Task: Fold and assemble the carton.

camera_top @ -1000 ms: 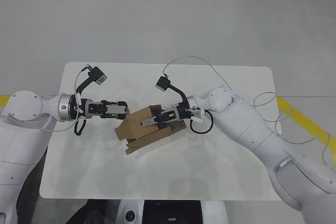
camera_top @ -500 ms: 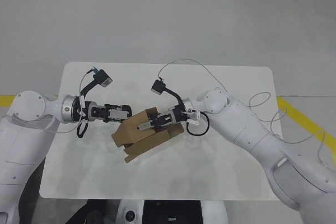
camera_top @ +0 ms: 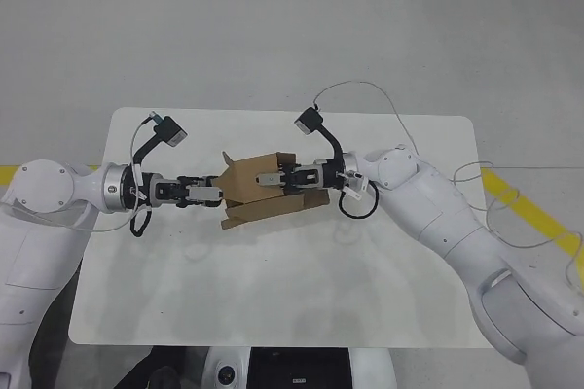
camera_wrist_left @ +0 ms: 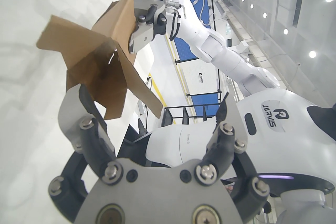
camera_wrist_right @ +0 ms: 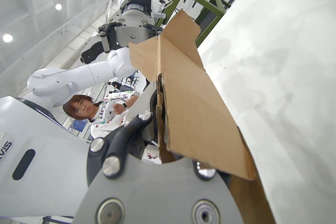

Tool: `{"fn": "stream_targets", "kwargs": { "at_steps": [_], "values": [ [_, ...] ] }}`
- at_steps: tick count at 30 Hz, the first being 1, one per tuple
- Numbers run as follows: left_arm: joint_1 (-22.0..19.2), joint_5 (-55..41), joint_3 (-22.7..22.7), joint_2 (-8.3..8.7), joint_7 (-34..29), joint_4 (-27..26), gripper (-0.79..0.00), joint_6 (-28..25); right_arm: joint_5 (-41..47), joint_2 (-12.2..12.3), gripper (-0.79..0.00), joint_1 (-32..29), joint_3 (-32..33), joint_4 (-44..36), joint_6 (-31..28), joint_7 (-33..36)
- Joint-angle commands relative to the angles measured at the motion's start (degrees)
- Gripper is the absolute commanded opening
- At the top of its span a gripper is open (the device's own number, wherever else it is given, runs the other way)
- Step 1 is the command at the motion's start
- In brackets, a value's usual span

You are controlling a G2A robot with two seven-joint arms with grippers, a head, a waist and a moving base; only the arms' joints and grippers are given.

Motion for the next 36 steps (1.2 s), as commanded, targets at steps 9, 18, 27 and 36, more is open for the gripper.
{"fn": "stream_targets", "kwargs": {
  "at_steps": [9,18,27,36],
  "values": [
    [0.5,0.5,0.3,-0.09,0.3,-1.2,0.000,0.5,-0.6,-0.9,-0.785,0.1,0.6,0.8,-1.7,-1.7],
    [0.7,-0.6,0.4,-0.18,-1.0,-1.8,0.000,0.8,-1.3,-2.3,-0.785,0.7,1.4,3.2,-3.8,-3.8],
    [1.0,-0.9,0.8,-0.28,-1.6,-2.7,0.000,1.1,-2.0,-4.2,-0.785,1.0,1.7,4.4,-5.3,-5.3],
    [1.0,-1.2,1.0,-0.38,-2.3,-2.9,0.000,1.2,-3.2,-6.3,-0.785,1.4,1.8,6.1,-5.9,-5.9]
  ]
}}
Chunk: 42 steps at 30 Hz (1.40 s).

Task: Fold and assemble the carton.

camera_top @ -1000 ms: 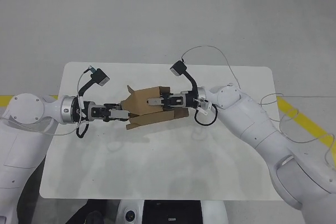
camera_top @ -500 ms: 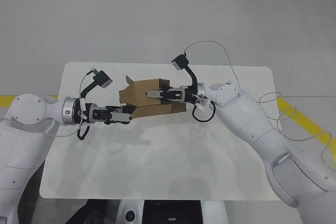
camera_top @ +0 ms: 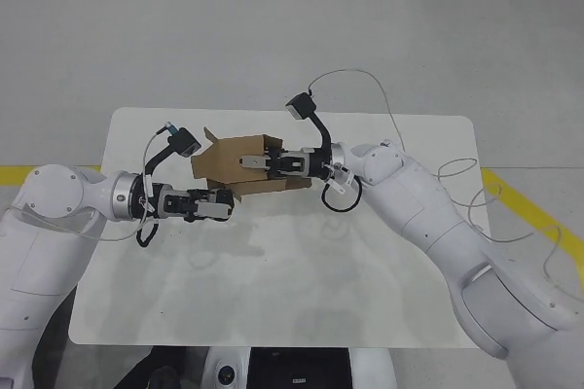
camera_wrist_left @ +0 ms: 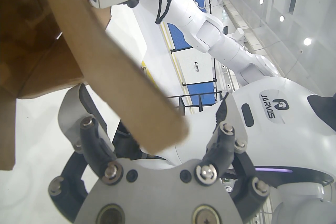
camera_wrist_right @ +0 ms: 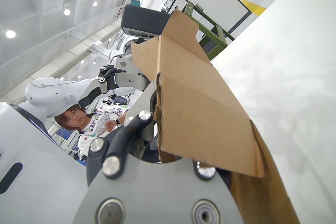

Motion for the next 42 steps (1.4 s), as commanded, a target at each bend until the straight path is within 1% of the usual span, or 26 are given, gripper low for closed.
{"fn": "stream_targets", "kwargs": {
  "at_steps": [1,10,18,26,42],
  "values": [
    [0.0,-0.2,0.0,-0.02,-0.2,-0.1,0.000,0.0,-0.3,-0.3,-0.785,0.1,0.1,0.6,-0.2,-0.2],
    [0.2,0.4,0.8,-0.16,-0.6,-0.3,0.000,0.2,-1.6,-1.5,-0.785,0.3,1.0,1.6,-0.7,-0.8],
    [-0.8,1.2,1.6,-0.43,0.1,0.8,0.000,0.4,-3.0,-2.3,-0.785,-0.5,1.2,0.9,-0.7,-0.8],
    [-1.2,1.1,0.5,-0.36,0.6,2.0,0.000,0.1,-3.9,-2.9,-0.785,-0.9,1.7,1.5,-0.8,-0.8],
    [-0.5,0.9,-0.6,-0.25,0.4,1.8,0.000,0.0,-4.5,-3.9,-0.785,-1.3,3.8,4.1,-1.3,-1.3]
  ]
}}
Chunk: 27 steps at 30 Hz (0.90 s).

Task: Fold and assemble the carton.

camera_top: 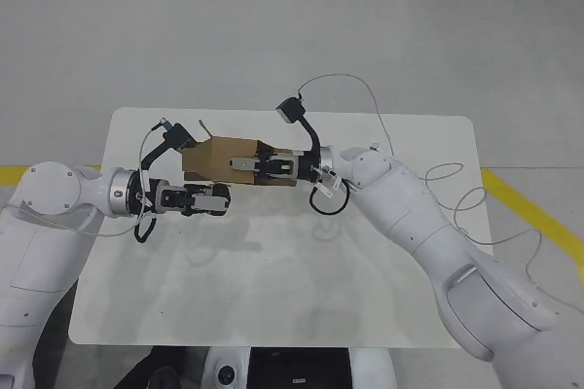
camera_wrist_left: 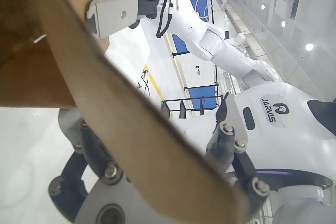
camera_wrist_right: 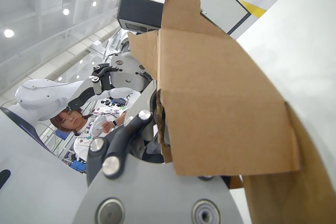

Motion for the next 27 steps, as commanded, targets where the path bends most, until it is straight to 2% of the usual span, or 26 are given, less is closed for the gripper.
{"fn": "stream_targets", "kwargs": {
  "at_steps": [1,10,16,27],
  "values": [
    [0.1,0.0,-0.1,0.01,-0.1,0.0,0.000,0.0,0.1,0.0,-0.785,0.1,0.6,0.8,-0.4,-0.4],
    [0.5,-1.1,-2.3,0.33,-1.0,1.1,0.000,-0.4,-0.8,0.5,-0.785,0.7,3.1,2.6,0.4,0.4],
    [0.9,-0.8,-4.6,0.66,-0.1,4.1,0.000,-1.1,-0.6,0.7,-0.785,0.2,3.6,0.3,4.9,4.8],
    [0.4,2.1,-6.2,0.89,3.4,10.4,0.000,-1.5,-1.7,0.9,-0.785,-0.8,5.7,-1.4,7.7,6.1]
  ]
}}
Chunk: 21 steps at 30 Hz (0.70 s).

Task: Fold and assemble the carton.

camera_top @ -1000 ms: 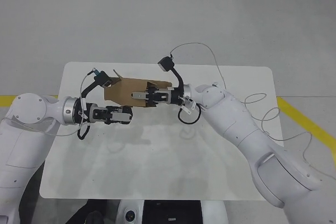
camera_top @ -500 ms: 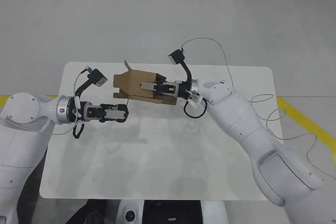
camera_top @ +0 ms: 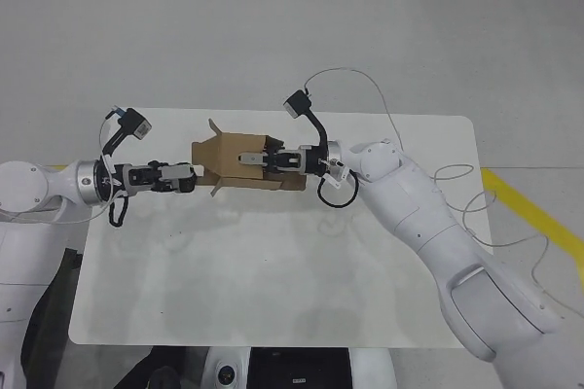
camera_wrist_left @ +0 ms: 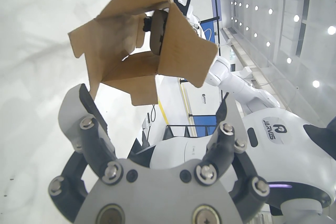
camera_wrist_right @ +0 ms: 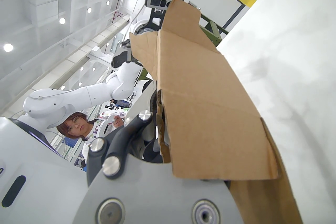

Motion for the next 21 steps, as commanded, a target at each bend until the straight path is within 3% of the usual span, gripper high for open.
{"fn": "stream_targets", "kwargs": {
  "at_steps": [1,19,21],
  "values": [
    [-0.3,-0.2,-0.1,-0.02,0.2,1.1,0.000,0.2,-0.7,0.0,-0.785,0.0,0.3,-0.1,0.3,0.1],
    [-0.9,-0.8,-0.5,-0.04,1.3,2.4,0.000,0.6,-1.6,0.0,-0.785,-0.2,0.8,-0.4,0.9,-0.3],
    [-0.3,0.2,-1.1,0.13,1.6,1.6,0.000,0.6,-2.9,0.2,-0.785,-0.9,0.9,-1.8,3.1,-1.4]
  ]
}}
